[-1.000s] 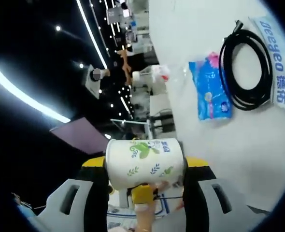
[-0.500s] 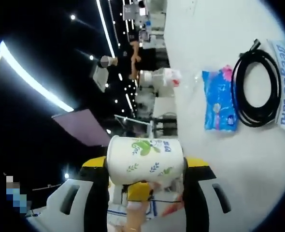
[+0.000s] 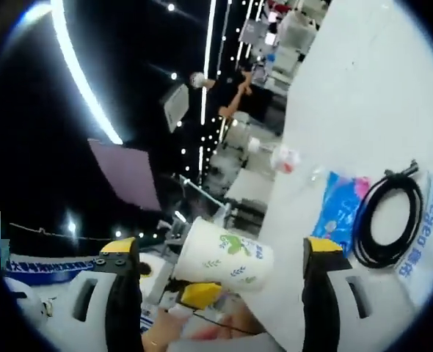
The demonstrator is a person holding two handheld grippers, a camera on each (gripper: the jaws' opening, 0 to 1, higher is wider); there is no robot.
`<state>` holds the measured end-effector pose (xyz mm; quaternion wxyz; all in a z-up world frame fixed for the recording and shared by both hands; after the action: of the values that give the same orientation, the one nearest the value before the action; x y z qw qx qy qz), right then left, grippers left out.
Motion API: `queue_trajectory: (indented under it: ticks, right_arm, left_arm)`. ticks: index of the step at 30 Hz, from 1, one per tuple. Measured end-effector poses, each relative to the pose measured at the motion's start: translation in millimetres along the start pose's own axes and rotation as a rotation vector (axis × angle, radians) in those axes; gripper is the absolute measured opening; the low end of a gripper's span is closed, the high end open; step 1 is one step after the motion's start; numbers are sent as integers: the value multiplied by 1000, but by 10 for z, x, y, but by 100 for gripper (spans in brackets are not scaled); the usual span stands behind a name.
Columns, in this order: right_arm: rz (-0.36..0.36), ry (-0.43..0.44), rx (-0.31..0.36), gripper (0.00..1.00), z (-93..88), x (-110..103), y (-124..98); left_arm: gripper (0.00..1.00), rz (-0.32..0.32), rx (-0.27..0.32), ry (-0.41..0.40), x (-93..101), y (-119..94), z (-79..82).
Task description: Arrange the tabletop items into an orderly group along one side of the table until the central work area is clear of visible clutter.
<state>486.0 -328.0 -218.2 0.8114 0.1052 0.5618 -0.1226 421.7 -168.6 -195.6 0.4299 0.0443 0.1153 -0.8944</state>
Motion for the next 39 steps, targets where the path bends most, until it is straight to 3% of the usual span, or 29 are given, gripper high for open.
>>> queue_trajectory:
  ticks: [3, 7, 11, 17, 22, 36, 39]
  right_arm:
    - [-2, -68, 19, 100, 83, -33, -45]
    - [-33, -213, 17, 100, 179, -71, -127]
    - [-91, -405, -22, 100, 266, -95, -220]
    - [-121, -543, -48, 100, 291, -172, -265]
    - [-207, -678, -83, 100, 279, -179, -363]
    - [-383, -866, -153, 100, 187, -52, -623]
    - [-397, -869, -148, 100, 203, -28, -623]
  left_arm:
    - [39, 12, -2, -2, -45, 18, 20]
    - [40, 34, -23, -1, -124, 60, 32]
    - [40, 50, -16, -34, -221, 120, 68]
    - [40, 78, -20, -49, -379, 232, 73]
    - [40, 105, -9, -97, -523, 346, 25]
    - [40, 178, -66, -99, -858, 781, -218]
    - [40, 193, -72, -107, -917, 862, -277]
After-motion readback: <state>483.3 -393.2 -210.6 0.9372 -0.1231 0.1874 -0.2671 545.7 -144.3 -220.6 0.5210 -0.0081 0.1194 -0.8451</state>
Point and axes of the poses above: the point that each gripper's makers call its tool centre point, and the gripper's own axes: y roughly forward along the fingers, x roughly to its right, z roughly out of its top, the point moved 9 cm from there along -y, roughly backward along the fingers, and after that the axes turned 8 degrees about y, right-handed, at the moved point
